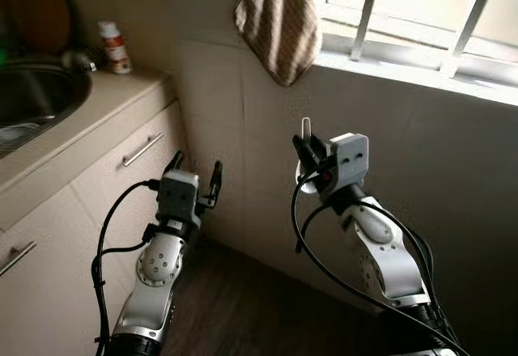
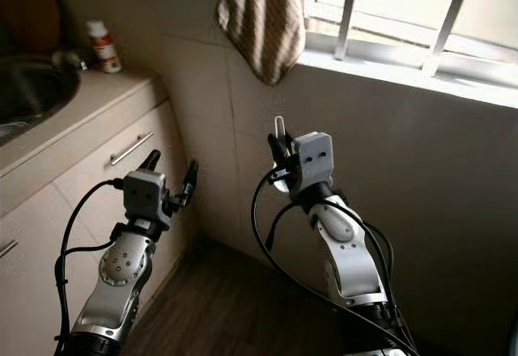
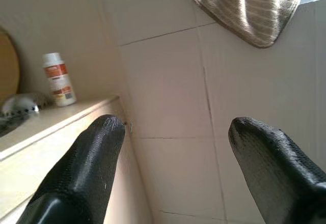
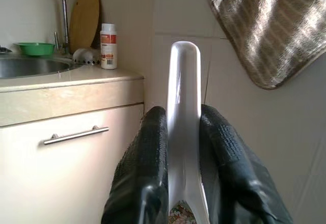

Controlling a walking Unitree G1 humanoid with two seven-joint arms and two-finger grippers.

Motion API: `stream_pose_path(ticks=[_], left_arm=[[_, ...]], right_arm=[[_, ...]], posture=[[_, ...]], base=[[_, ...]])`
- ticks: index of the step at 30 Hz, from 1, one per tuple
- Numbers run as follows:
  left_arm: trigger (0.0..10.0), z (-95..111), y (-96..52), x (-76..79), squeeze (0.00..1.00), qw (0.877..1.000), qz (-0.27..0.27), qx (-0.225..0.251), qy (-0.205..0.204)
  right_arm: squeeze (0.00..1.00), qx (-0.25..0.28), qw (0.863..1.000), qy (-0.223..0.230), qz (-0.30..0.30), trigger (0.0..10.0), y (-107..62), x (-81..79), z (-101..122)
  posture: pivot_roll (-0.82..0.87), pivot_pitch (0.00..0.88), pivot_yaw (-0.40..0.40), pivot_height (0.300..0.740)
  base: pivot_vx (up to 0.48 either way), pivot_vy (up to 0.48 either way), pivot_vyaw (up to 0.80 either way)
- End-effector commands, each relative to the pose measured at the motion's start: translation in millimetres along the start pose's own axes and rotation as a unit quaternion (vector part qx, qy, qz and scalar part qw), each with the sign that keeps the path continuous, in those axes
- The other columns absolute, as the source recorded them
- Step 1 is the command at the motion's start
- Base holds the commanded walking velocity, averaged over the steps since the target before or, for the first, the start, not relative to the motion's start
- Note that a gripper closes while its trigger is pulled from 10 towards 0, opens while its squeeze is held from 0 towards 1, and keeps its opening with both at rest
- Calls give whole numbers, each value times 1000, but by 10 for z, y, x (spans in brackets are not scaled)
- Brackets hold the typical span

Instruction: Kitchen organization

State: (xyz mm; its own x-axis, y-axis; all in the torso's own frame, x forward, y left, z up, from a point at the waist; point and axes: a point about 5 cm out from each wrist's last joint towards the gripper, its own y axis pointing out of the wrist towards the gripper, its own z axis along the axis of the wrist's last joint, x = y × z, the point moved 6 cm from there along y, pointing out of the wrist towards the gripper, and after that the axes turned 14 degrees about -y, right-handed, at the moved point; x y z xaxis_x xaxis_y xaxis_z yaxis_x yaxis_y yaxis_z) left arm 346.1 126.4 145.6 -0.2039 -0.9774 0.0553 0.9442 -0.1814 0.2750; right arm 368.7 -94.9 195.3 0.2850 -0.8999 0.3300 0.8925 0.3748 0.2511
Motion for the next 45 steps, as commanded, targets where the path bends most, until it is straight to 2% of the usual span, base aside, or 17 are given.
stream_pose_path(ticks=[1,8,22,36,41,45], left_arm=[[10000,25,23,81,0,1000,-13,5,6],[10000,52,28,16,0,1000,1,10,12],[10000,162,60,18,0,999,2,34,18],[10000,184,67,6,0,999,4,38,21],[10000,270,91,5,0,998,7,54,28],[10000,280,100,-4,0,998,8,56,29]], right_arm=[[0,10,1000,0,-13,0,6,76,61],[0,15,1000,0,-11,0,15,51,89],[0,31,999,-7,-8,0,81,54,162],[0,45,999,-6,-14,0,159,73,227],[0,59,996,-6,-60,0,243,295,320],[0,63,995,-10,-72,0,276,368,347]], posture=[[71,0,-26,740],[77,0,-26,740],[81,0,-24,740],[87,0,-24,740],[88,0,-23,740],[90,0,-24,740]], base=[[0,0,800],[0,0,800],[339,0,800],[295,0,800],[316,0,586],[368,0,0]])
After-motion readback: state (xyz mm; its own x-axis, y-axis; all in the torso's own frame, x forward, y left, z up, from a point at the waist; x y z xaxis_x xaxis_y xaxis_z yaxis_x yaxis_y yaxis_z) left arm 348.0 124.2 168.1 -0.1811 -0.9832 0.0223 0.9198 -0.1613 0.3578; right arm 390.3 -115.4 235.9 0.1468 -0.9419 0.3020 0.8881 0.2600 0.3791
